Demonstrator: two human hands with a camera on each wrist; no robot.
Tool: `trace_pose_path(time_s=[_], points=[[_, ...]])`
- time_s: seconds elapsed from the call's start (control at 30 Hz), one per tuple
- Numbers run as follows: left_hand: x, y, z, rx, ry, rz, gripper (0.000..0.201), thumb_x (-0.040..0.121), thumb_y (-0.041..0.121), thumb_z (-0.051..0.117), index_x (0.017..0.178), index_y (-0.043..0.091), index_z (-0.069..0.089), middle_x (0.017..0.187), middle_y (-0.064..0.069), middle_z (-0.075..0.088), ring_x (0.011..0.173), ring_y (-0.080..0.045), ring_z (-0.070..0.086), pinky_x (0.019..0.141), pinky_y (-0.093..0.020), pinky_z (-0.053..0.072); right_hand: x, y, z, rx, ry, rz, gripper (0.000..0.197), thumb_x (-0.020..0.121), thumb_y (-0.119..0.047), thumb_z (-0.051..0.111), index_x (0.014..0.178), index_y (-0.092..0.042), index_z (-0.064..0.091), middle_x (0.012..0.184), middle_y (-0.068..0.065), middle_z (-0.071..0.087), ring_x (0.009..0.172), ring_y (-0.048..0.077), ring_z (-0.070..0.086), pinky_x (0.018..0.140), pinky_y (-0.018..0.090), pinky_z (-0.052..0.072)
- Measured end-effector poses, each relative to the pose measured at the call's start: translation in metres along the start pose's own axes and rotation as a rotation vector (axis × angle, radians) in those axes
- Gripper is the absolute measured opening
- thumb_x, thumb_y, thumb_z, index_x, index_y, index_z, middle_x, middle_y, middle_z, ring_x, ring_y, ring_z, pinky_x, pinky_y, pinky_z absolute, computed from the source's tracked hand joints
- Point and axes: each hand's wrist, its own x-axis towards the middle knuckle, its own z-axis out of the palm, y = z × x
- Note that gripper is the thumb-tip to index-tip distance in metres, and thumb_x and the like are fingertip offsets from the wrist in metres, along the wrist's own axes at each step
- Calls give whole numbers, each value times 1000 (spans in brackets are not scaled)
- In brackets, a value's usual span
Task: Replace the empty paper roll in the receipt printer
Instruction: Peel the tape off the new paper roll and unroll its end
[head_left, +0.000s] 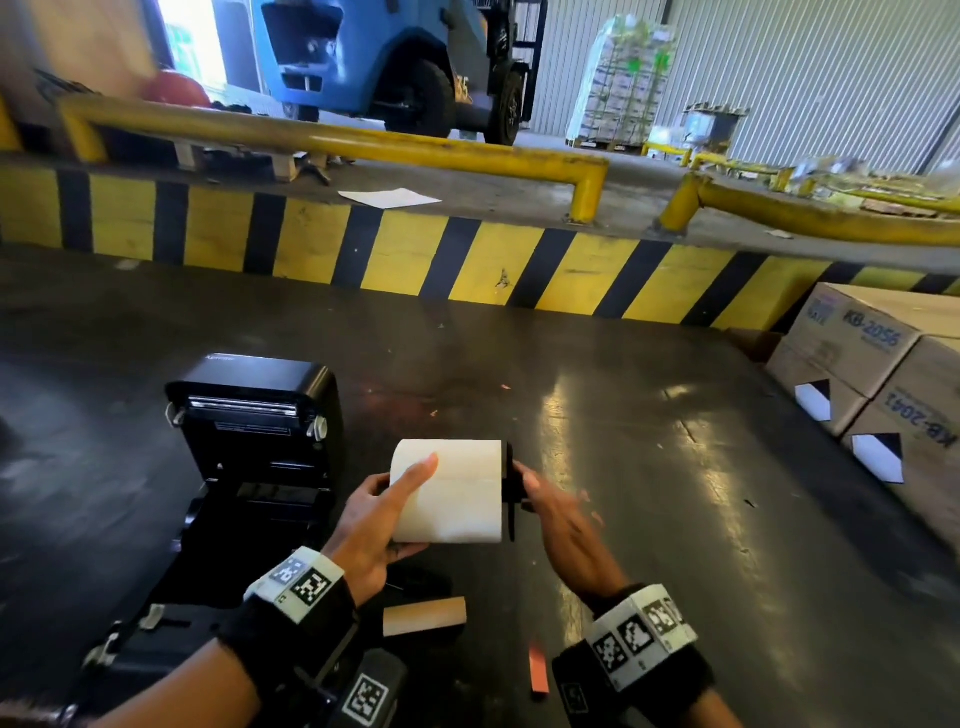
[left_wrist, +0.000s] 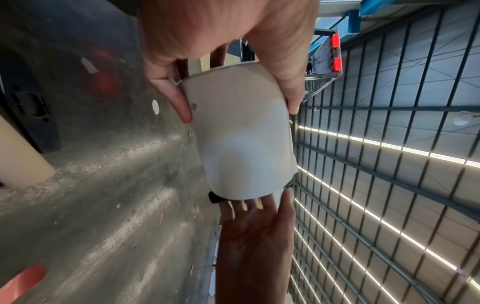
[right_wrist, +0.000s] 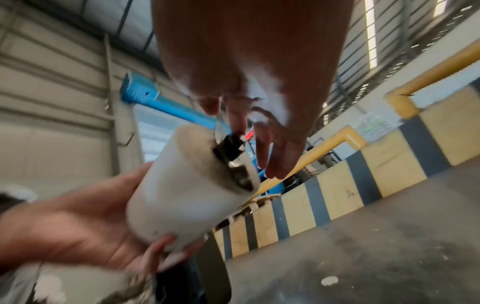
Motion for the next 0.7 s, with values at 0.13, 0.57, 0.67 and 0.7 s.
trace_pose_path(time_s=[0.13,0.57,0.67,0.7], points=[[0,-2,5,1,-2,-9,91,44,52,78,122,19,47,115,-12,59,105,-30,59,88,-52,54,-6,5,15,68,20,-8,63,91,-61,27,144,-27,31,144,-20,38,130,-11,34,107,10,30],[11,-23,23,239,-141,-132,86,56,67,69,123,19,44,114,-8,62,100,-24,63,78,-43,58,-2,18,28,412,256,307,29,96,-32,45,119,-16,52,114,15,65,97,26,67,77,38,58],[26,-21,20,397,-236,-210,74,67,81,45,111,23,56,110,-11,68,99,-28,65,73,-38,55,-3,30,23,414,359,446,32,96,-38,43,113,-14,57,104,12,67,87,24,67,64,33,58],[37,-22,17,445,-211,-219,68,75,77,38,105,20,58,104,-14,70,93,-28,67,70,-35,54,-5,36,22,411,381,492,34,96,-40,42,111,-15,59,105,12,68,89,25,67,68,35,57]])
